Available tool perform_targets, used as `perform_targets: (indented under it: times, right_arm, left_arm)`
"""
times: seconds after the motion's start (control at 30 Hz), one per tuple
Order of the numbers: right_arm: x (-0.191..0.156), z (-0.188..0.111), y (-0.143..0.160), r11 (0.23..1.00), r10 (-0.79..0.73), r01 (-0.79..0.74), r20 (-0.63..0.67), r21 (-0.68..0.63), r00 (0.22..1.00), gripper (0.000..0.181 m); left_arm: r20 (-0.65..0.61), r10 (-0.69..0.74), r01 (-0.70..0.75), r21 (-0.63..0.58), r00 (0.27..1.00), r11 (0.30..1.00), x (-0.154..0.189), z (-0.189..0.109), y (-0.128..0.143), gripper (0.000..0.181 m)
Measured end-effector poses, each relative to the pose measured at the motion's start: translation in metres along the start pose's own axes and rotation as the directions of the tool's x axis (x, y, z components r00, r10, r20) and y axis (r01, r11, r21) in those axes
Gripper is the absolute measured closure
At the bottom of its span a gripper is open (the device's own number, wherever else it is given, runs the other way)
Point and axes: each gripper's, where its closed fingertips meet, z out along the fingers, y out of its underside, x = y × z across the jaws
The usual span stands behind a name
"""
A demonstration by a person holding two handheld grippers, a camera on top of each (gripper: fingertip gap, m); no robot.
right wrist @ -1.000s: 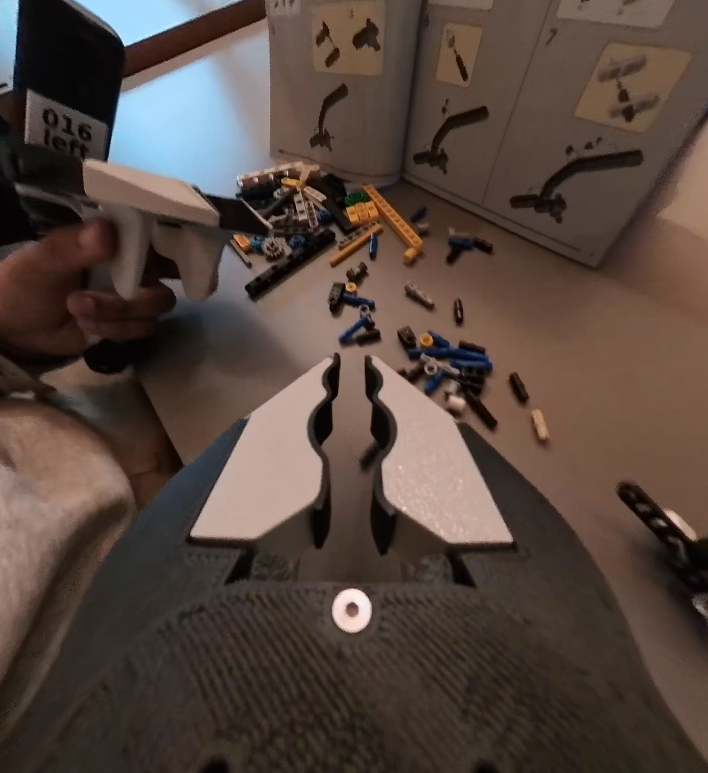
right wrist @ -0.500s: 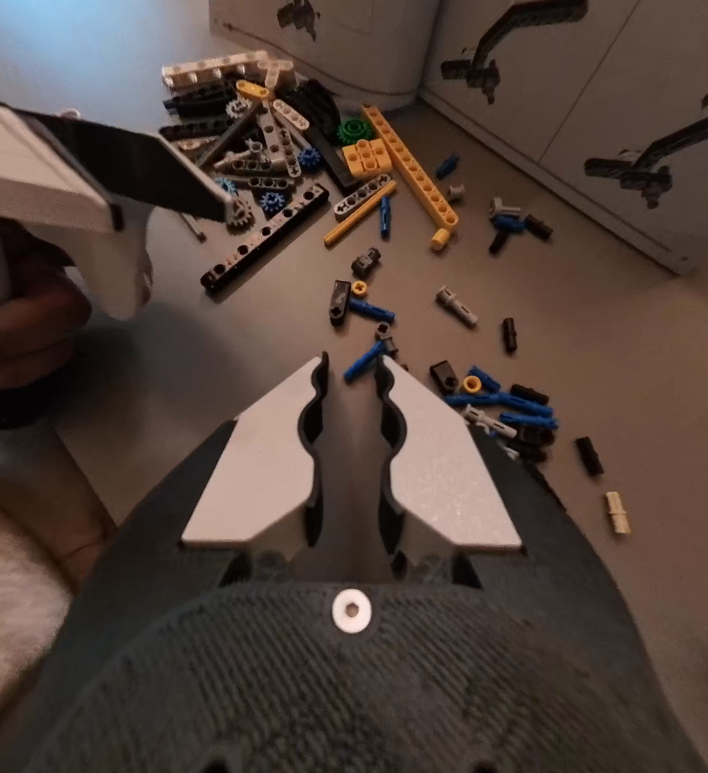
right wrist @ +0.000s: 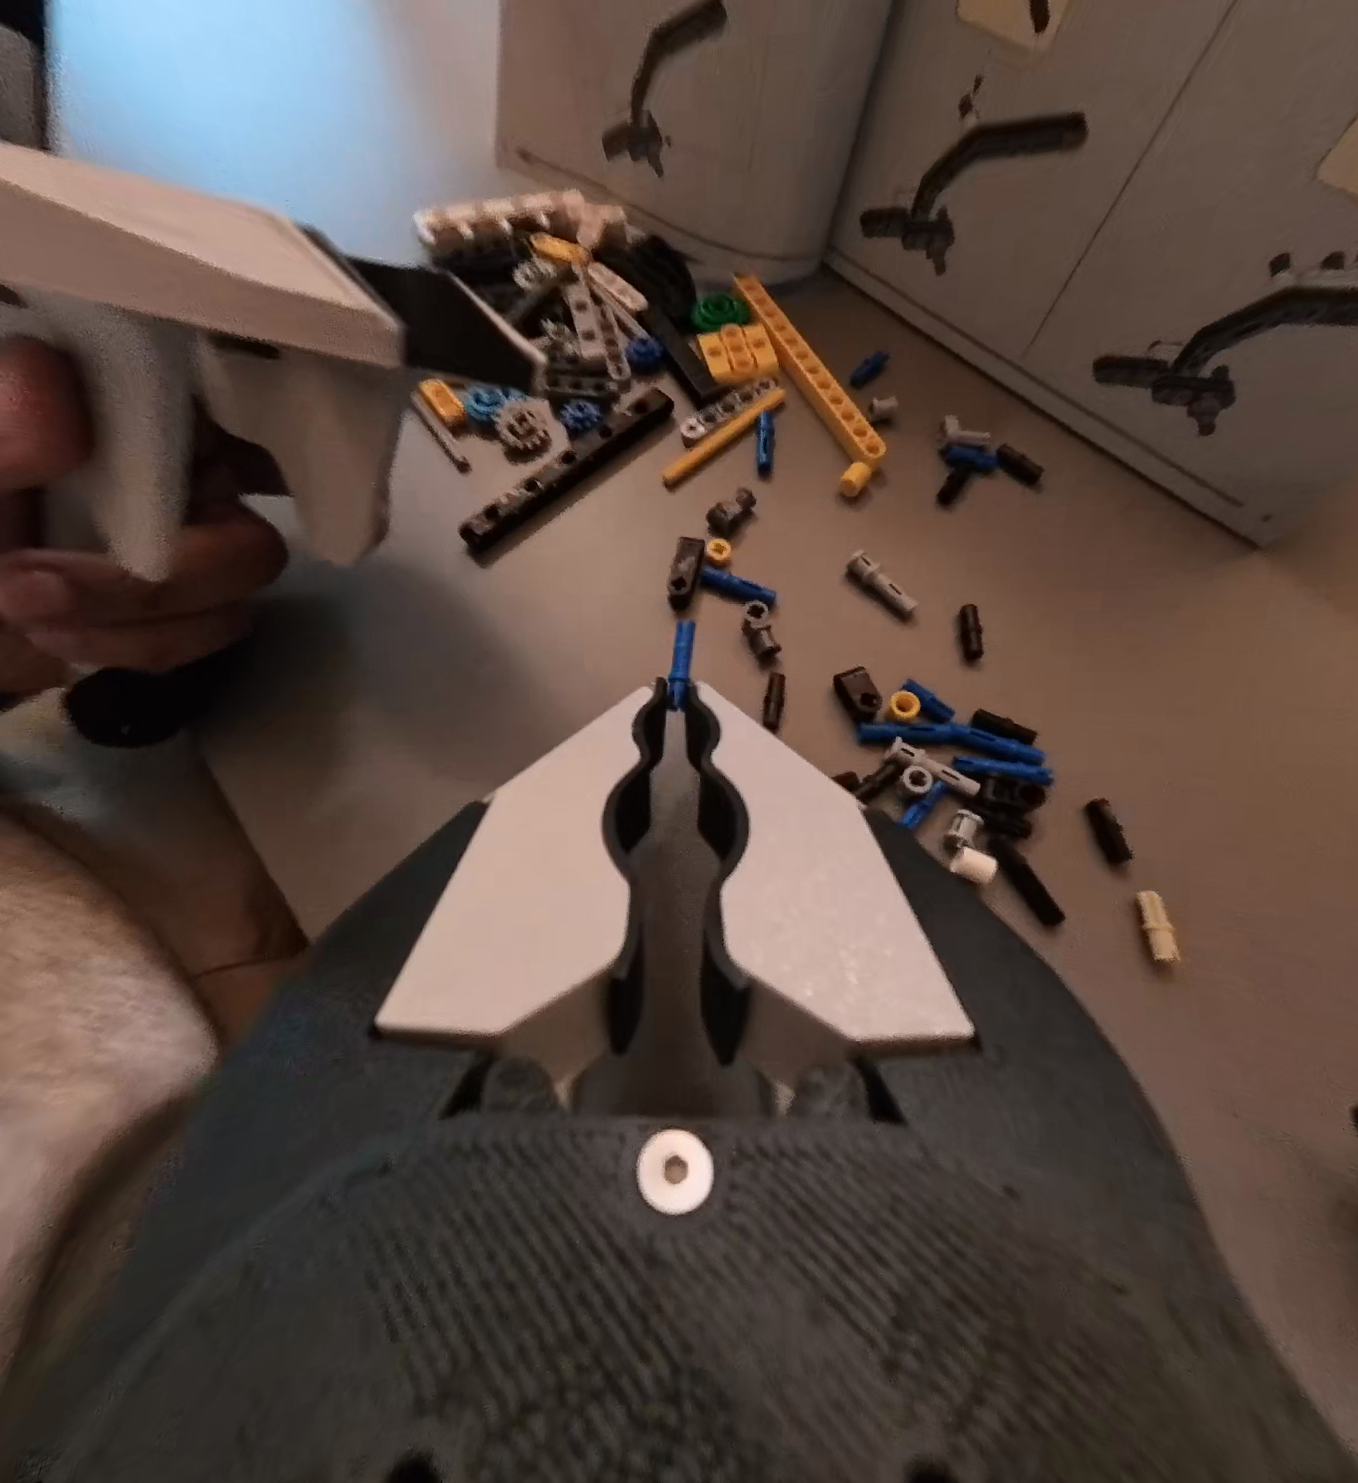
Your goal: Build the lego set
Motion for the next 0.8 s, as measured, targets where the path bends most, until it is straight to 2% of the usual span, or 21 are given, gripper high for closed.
perform_targets:
  times: [0.03, 0.27, 0.37, 0.47, 0.67, 0.8]
  right_arm:
    - [-0.003, -0.005, -0.004, 0.999, 0.003, -0.004, 0.025, 0.034, 1.000, 0.179]
    - [-0.014, -0.044, -0.040, 0.946, -0.012, -0.053, 0.199, 0.320, 0.980, 0.180]
    - [-0.019, -0.061, -0.054, 0.901, -0.060, -0.042, 0.219, 0.433, 0.974, 0.179]
    - [-0.022, -0.063, -0.054, 0.896, -0.107, 0.013, 0.186, 0.443, 0.977, 0.179]
    - [-0.035, -0.059, -0.052, 0.888, -0.218, 0.138, 0.137, 0.438, 0.966, 0.179]
    - [-0.040, -0.059, -0.053, 0.883, -0.236, 0.153, 0.138, 0.444, 0.962, 0.179]
  left_arm:
    - [-0.001, -0.001, 0.001, 0.000, 1.000, 1.000, 0.000, 0.000, 0.000, 0.159]
    - [-0.012, -0.006, 0.006, -0.012, 1.000, 1.000, 0.001, 0.001, 0.001, 0.159]
    - [-0.050, -0.005, 0.003, -0.033, 0.999, 0.999, 0.006, 0.001, 0.004, 0.158]
    - [-0.132, 0.002, -0.008, -0.045, 0.991, 0.999, 0.018, 0.000, 0.006, 0.153]
    - [-0.129, -0.016, 0.009, -0.052, 0.992, 0.999, 0.017, 0.000, 0.006, 0.152]
    - [-0.138, -0.019, 0.013, -0.051, 0.990, 0.999, 0.018, 0.000, 0.006, 0.152]
